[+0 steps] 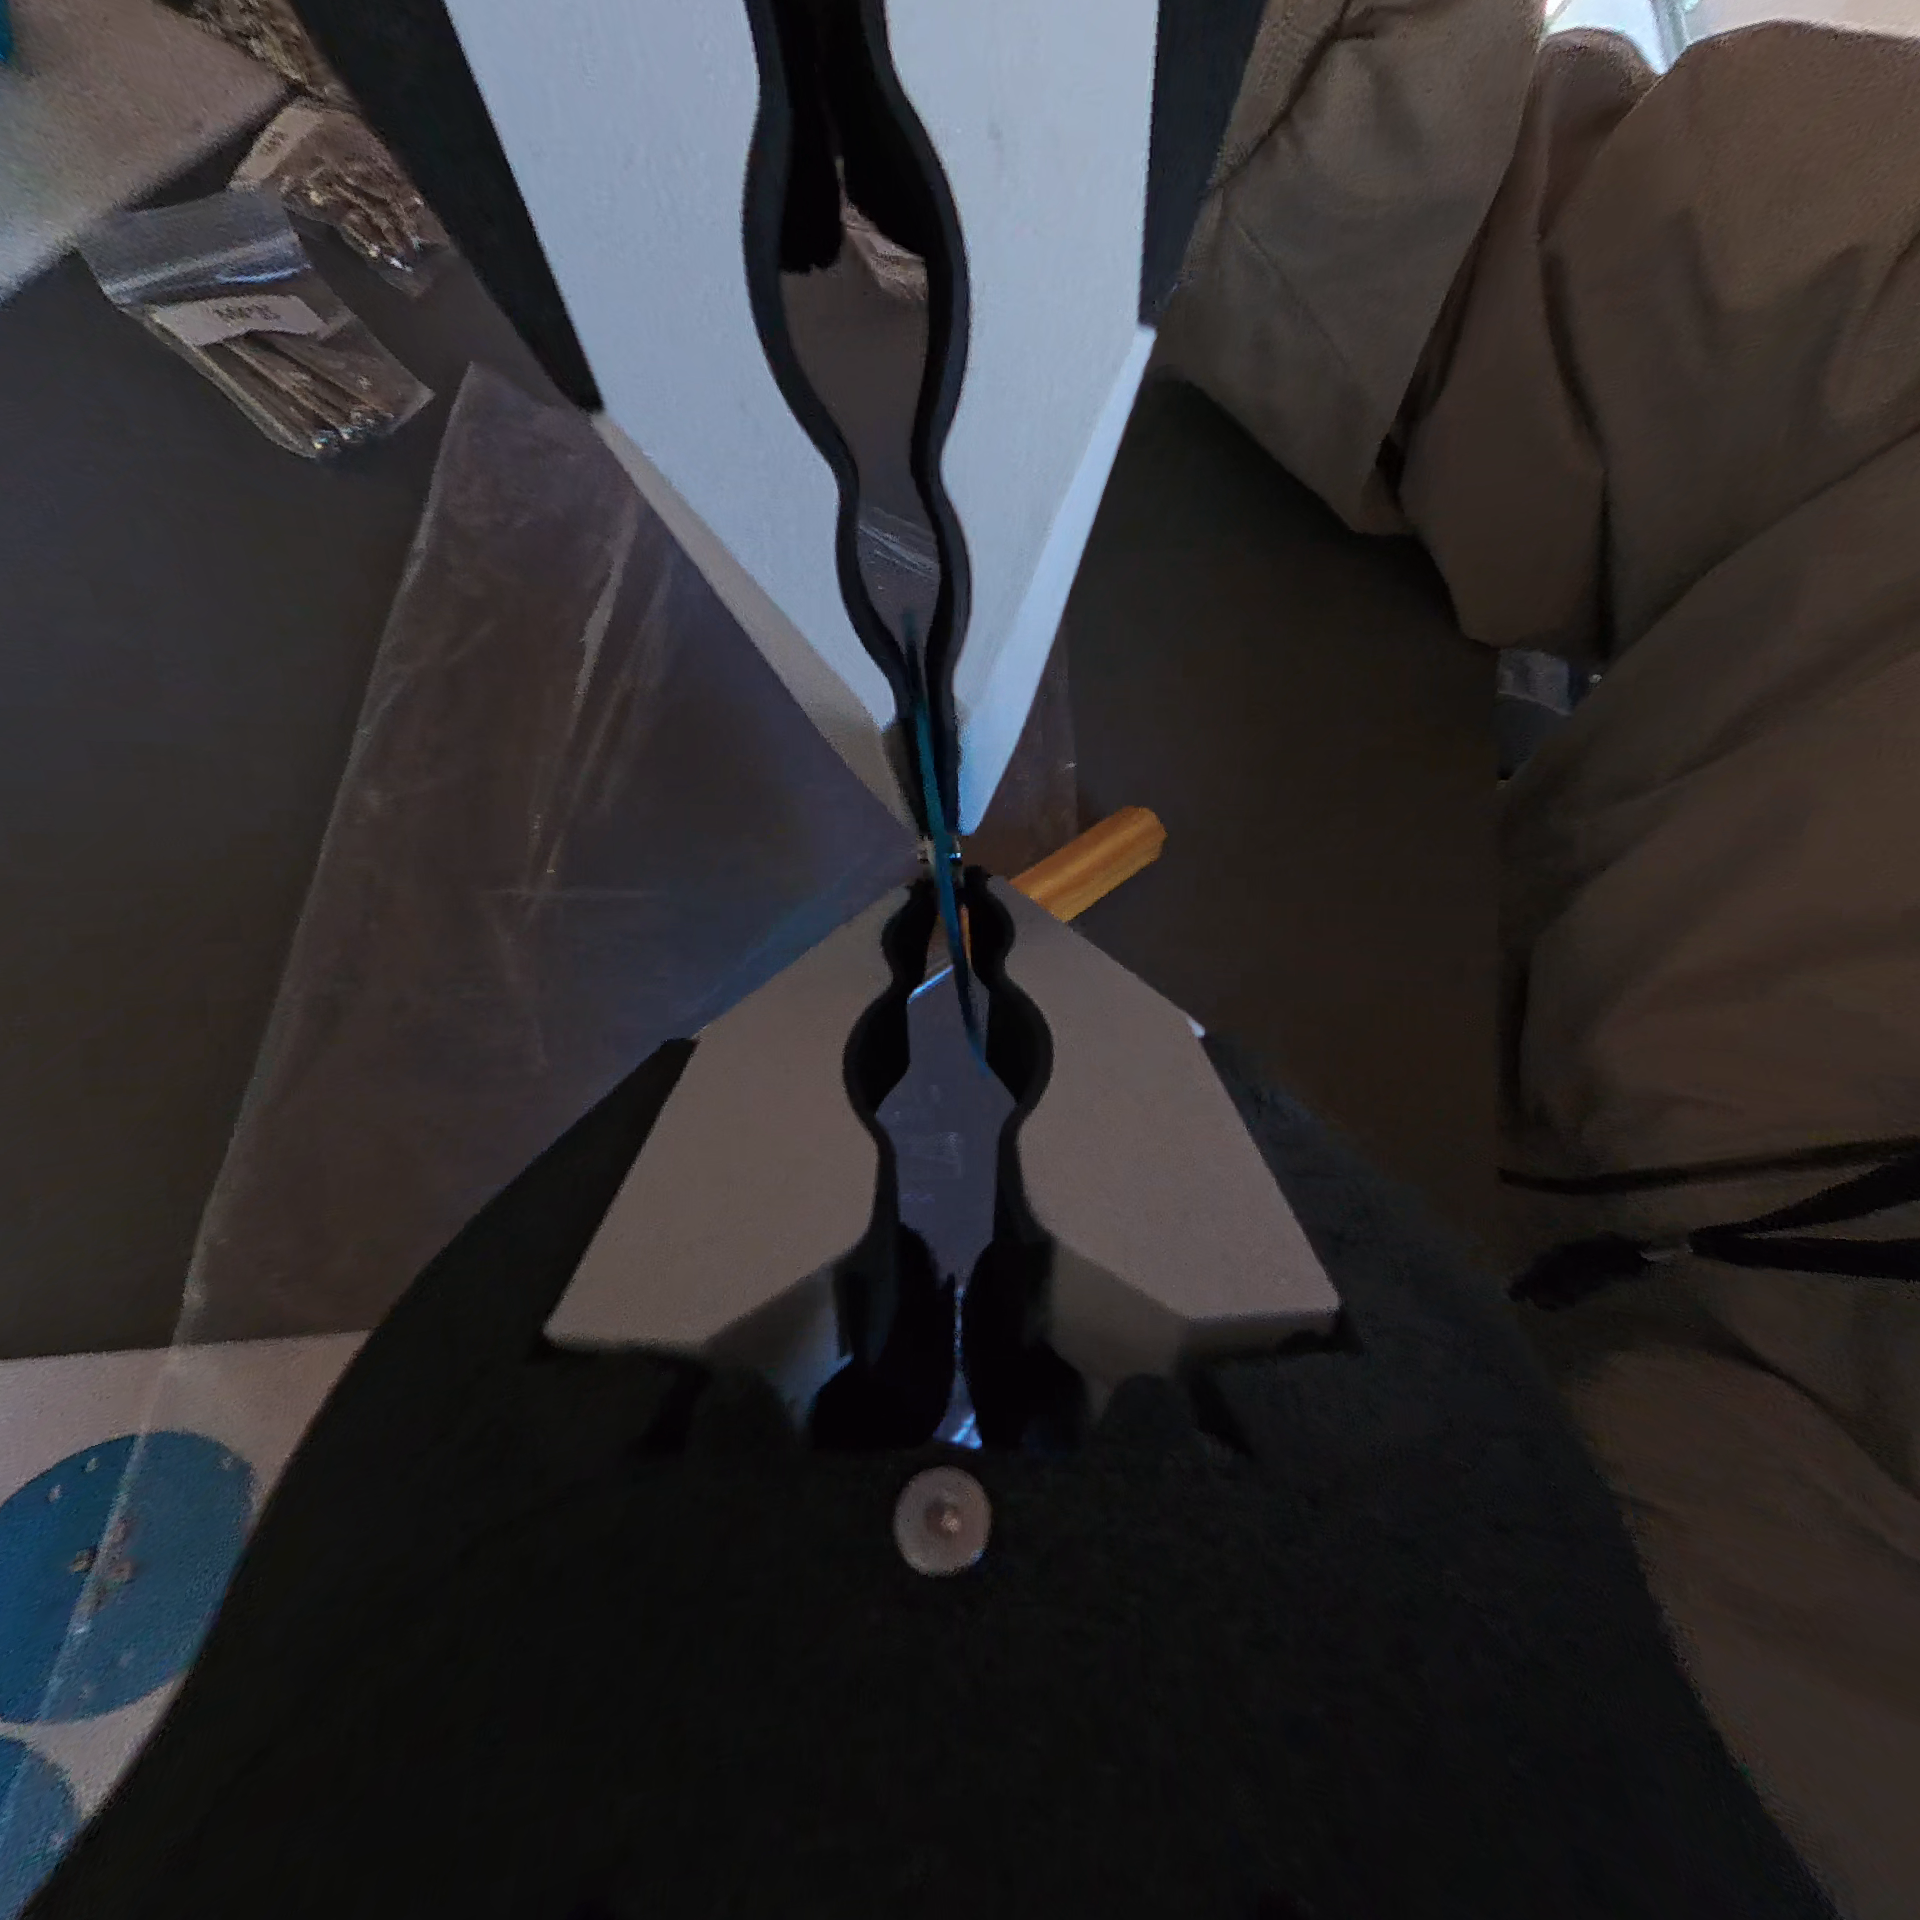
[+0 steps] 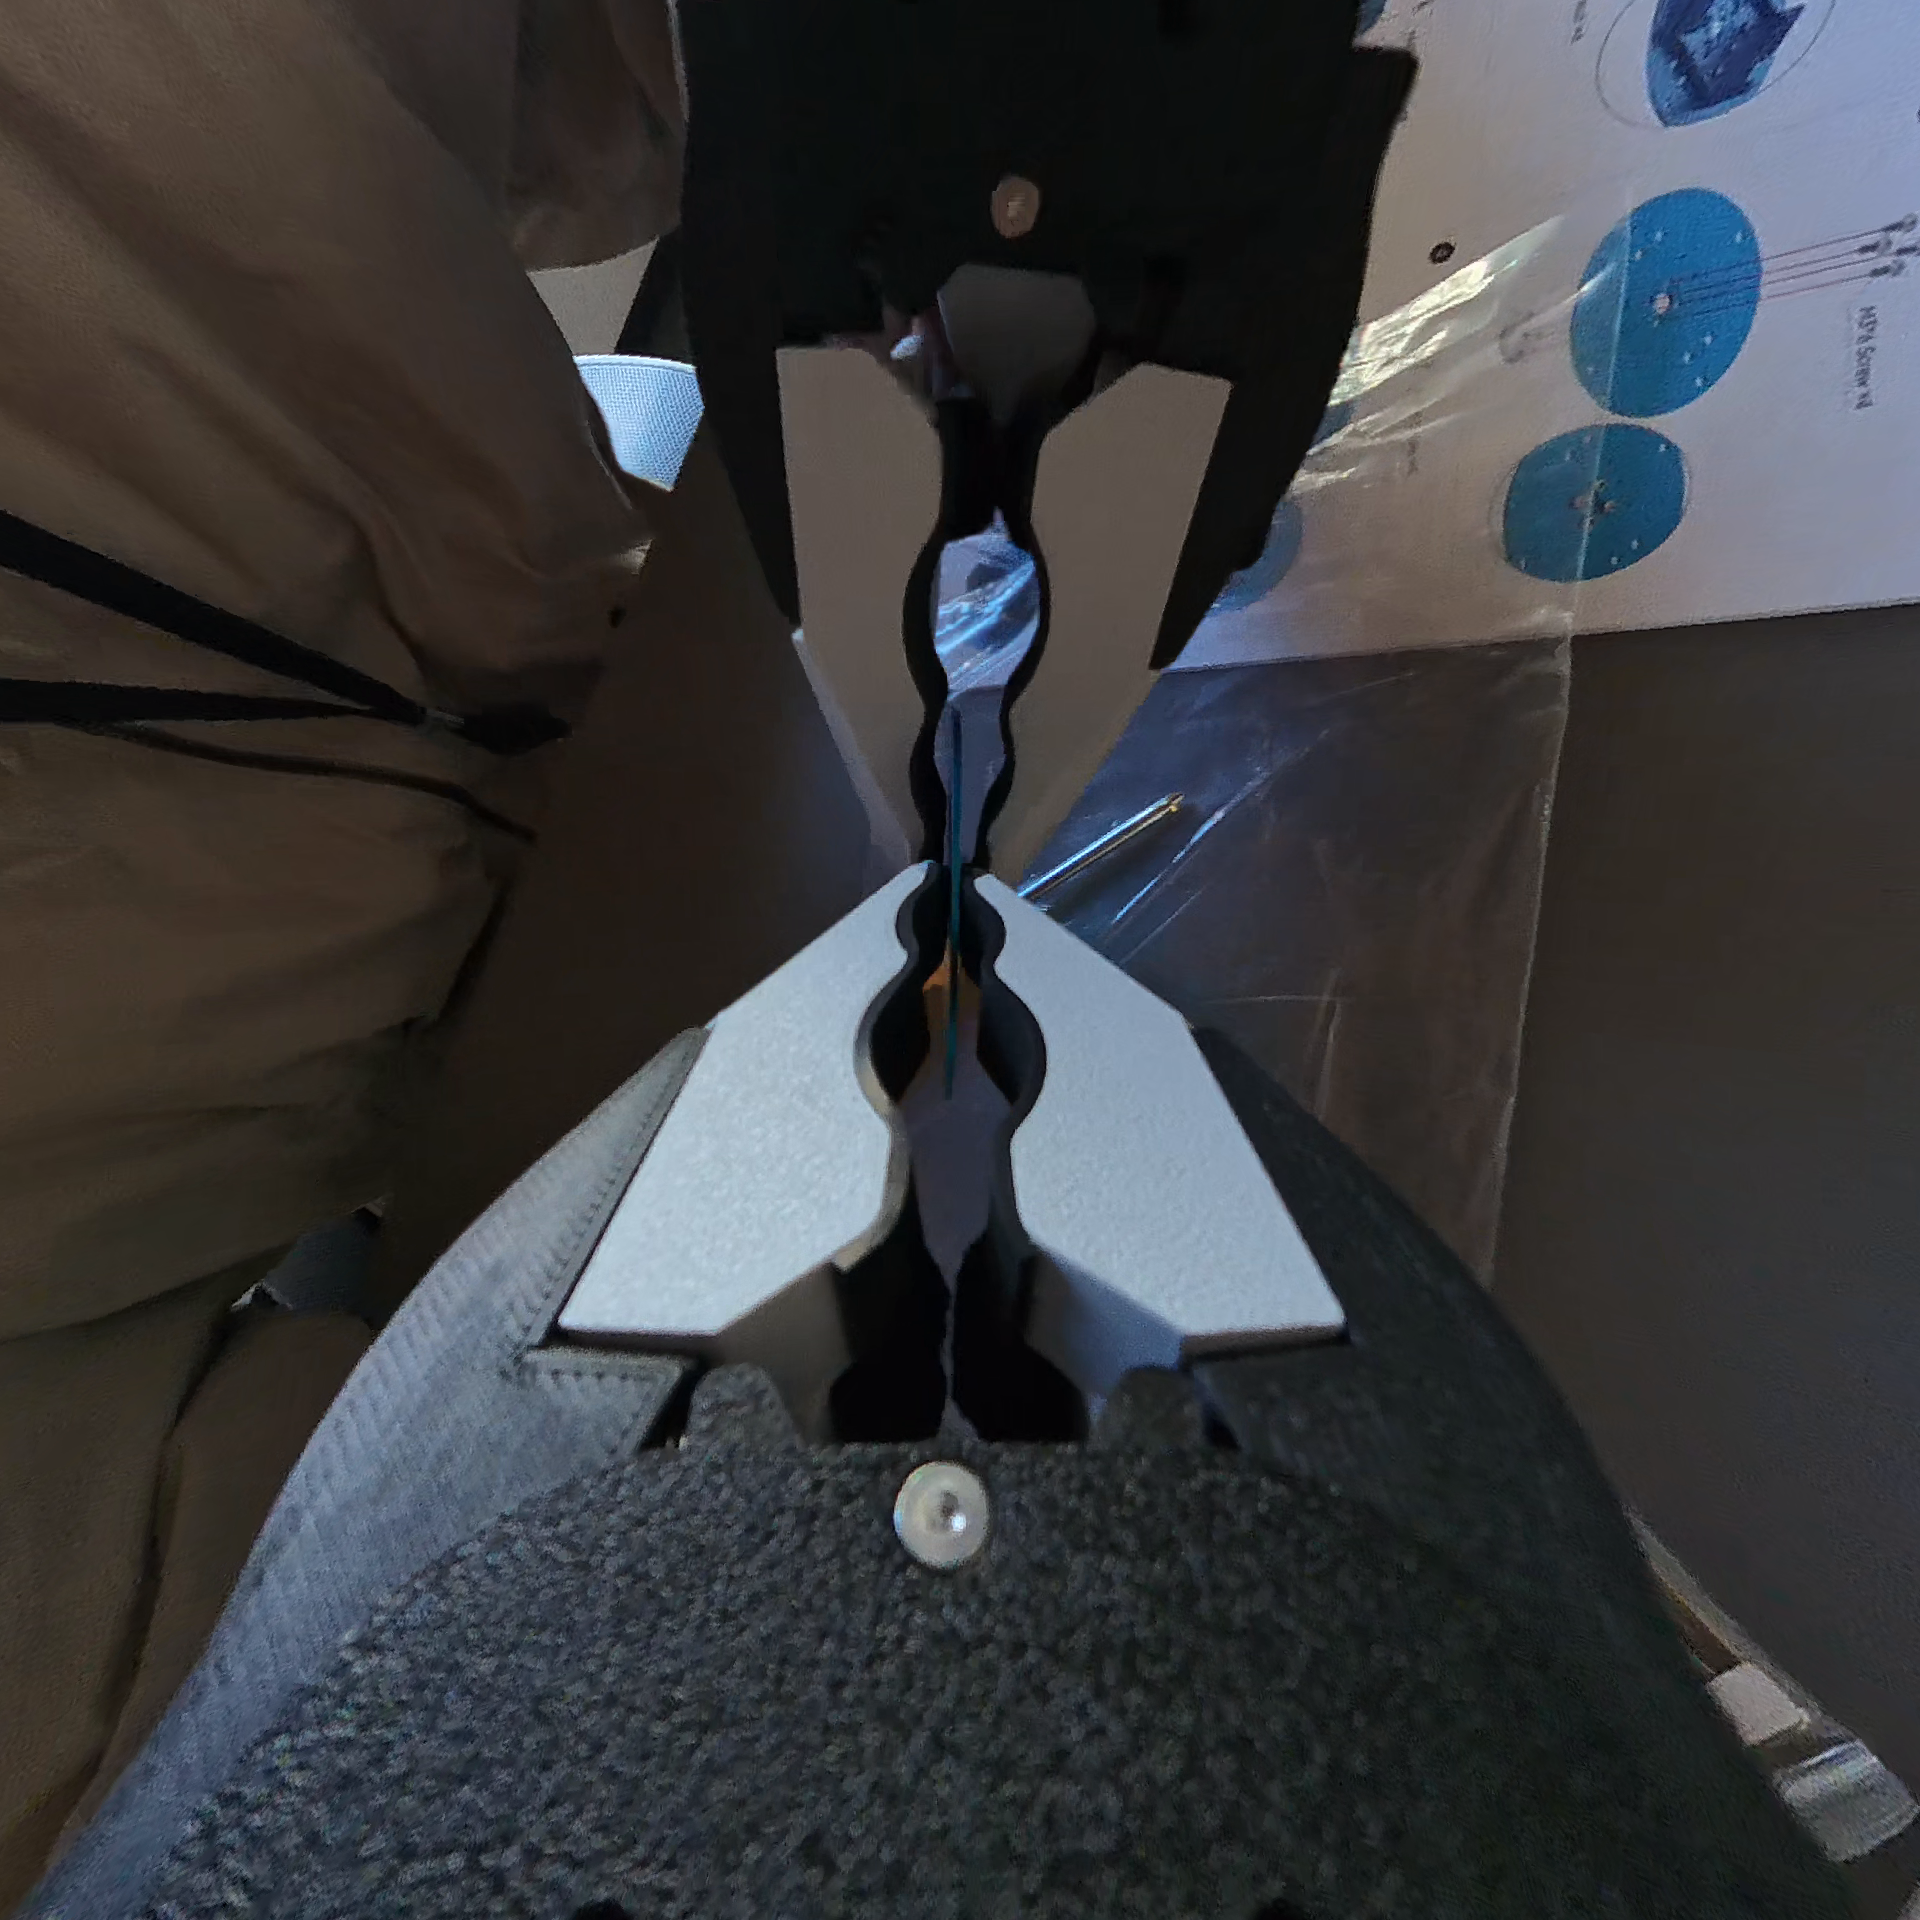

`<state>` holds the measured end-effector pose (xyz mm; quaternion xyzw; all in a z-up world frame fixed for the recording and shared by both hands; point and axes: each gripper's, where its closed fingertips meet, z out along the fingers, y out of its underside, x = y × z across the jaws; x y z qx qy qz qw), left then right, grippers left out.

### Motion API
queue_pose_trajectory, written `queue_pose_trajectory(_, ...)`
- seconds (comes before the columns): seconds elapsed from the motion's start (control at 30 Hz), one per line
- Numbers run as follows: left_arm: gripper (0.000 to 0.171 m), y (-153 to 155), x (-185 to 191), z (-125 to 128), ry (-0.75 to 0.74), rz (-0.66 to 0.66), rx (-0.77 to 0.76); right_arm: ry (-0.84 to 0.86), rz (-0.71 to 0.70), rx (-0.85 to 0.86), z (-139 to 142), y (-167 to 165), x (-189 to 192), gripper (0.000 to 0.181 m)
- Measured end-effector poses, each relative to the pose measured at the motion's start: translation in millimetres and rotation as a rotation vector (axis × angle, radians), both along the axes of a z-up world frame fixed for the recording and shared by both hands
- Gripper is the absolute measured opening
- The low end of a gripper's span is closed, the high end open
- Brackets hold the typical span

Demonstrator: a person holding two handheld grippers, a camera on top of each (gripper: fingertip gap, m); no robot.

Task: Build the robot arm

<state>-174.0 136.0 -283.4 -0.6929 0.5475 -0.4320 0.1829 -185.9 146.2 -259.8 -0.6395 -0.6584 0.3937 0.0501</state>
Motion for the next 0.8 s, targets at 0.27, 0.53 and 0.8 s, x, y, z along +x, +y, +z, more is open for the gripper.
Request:
queue_pose_trajectory(0.27, 0.007, 52.2, -13.1, 29.9, -0.278, 0.218, 0.22, 0.347, -0.326, 0.187, 34.2, 38.3, -2.6, 0.02)
queue_pose_trajectory(0.53, 0.007, 43.6, -23.4, 68.2, -0.596, 0.194, 0.104, 0.673, -0.764, 0.522, 39.2, 43.8, -12.3, 0.028)
queue_pose_trajectory(0.8, 0.007, 11.4, -21.4, 60.7, -0.562, -0.001, 0.074, 0.659, -0.604, 0.115, 33.0, 1.0, -16.2, 0.0)
